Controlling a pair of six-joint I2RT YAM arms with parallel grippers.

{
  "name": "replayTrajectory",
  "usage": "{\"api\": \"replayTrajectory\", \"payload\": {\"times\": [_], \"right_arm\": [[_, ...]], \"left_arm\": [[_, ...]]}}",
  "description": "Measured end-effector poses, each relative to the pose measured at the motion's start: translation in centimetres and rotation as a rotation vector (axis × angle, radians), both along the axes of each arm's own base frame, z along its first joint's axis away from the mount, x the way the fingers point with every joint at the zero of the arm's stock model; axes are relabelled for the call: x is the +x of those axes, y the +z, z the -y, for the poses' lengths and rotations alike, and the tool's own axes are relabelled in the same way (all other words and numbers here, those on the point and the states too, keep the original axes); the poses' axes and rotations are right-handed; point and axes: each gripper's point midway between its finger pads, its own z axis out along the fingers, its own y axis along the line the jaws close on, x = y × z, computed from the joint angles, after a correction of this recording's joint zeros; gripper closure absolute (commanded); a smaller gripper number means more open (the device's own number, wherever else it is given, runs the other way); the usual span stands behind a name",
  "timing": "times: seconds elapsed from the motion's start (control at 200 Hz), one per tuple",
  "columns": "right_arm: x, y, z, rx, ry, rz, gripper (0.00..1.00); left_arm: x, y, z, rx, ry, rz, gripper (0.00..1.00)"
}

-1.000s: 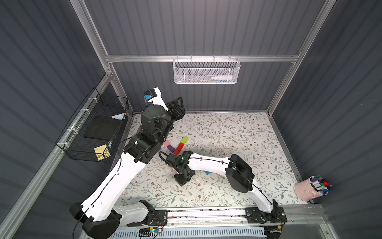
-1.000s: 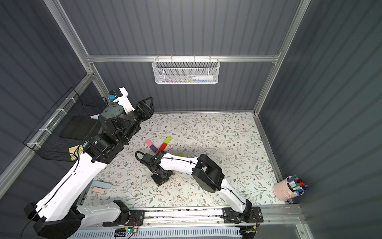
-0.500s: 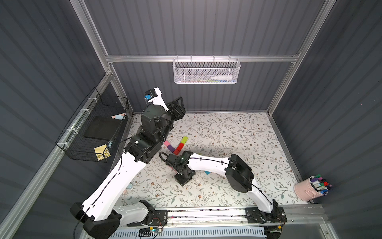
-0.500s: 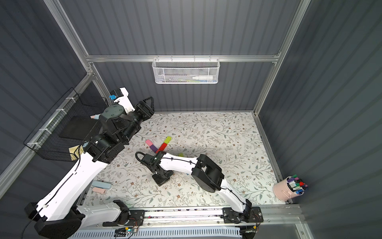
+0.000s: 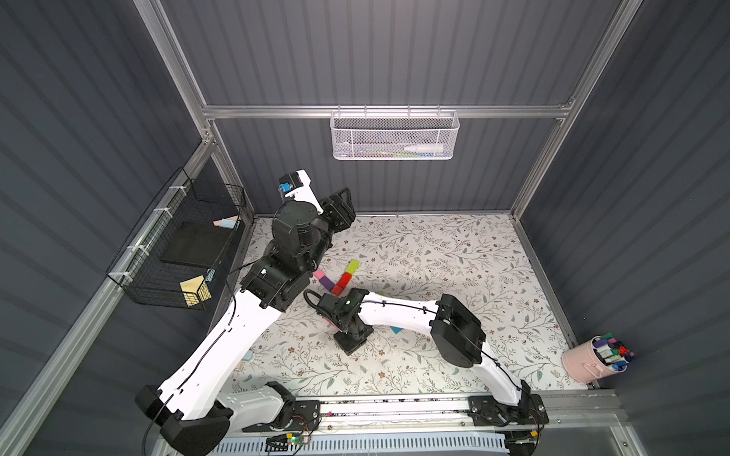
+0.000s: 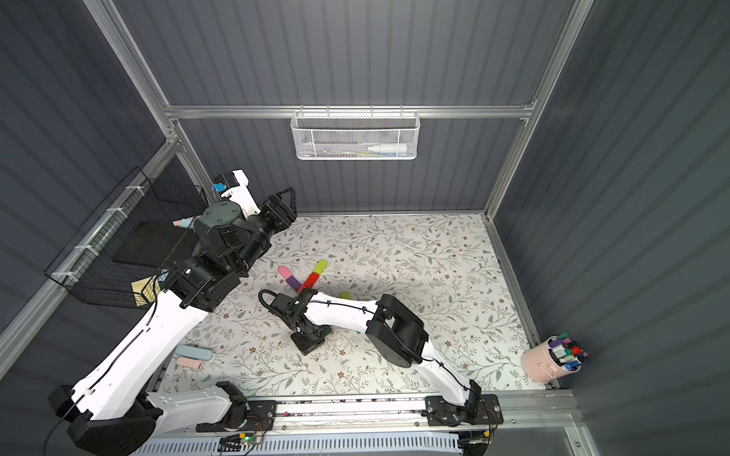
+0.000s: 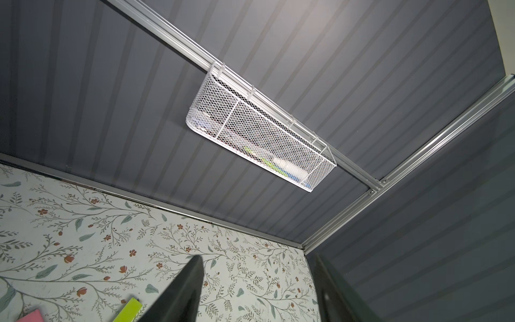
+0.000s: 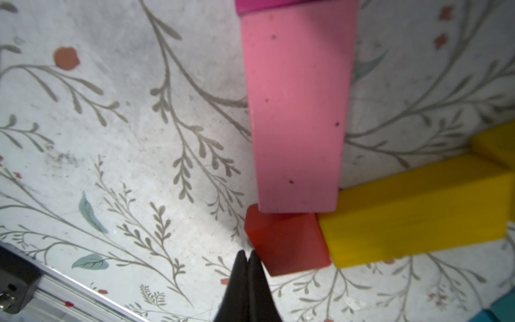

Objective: Assemble the letter v with building blocks
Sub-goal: Adjust the building block at the center of the board, then reset both arms

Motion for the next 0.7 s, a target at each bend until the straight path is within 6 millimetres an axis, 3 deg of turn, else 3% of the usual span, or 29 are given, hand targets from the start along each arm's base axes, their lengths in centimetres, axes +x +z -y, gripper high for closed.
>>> {"api": "replayTrajectory", "payload": {"times": [0.1,0.145,0.185,0.245,0.3,0.415,0.48,0.575,0.635,0.7], "right_arm": [[-0.3,1.4,0.5,0.031,0.012,0.048,0.83],[-0.3,2.8,0.9,0.053,0.016,0.077,0.73],[-0.2,4.6,1.2,0.083,0.001,0.11,0.62],[0.5,7.4,1.4,0.133,-0.005,0.165,0.38],[1.6,10.5,2.0,0.186,-0.041,0.222,0.02],[5.0,15.1,4.9,0.248,-0.142,0.32,0.01],[7.9,16.7,7.9,0.253,-0.227,0.375,0.01],[12.8,18.5,14.1,0.236,-0.395,0.455,0.01],[16.5,19.6,19.6,0.234,-0.543,0.516,0.01],[20.1,20.9,26.9,0.236,-0.739,0.611,0.01]], "left_arm": [[-0.1,0.2,-0.1,0.005,0.001,0.006,0.12],[-0.1,0.3,-0.2,0.01,0.004,0.013,0.01],[-0.3,0.6,-0.4,0.014,0.01,0.021,0.0],[-0.6,1.2,-0.8,0.009,0.02,0.04,0.0],[-0.8,2.0,-1.3,0.013,0.035,0.06,0.0],[-0.6,3.6,-1.9,0.023,0.074,0.109,0.01],[-0.2,3.8,-2.2,0.031,0.108,0.13,0.0],[0.7,2.7,-3.3,0.033,0.198,0.17,0.0],[1.5,0.6,-4.6,0.036,0.281,0.179,0.0],[2.9,-2.8,-6.6,0.053,0.379,0.172,0.0]]}}
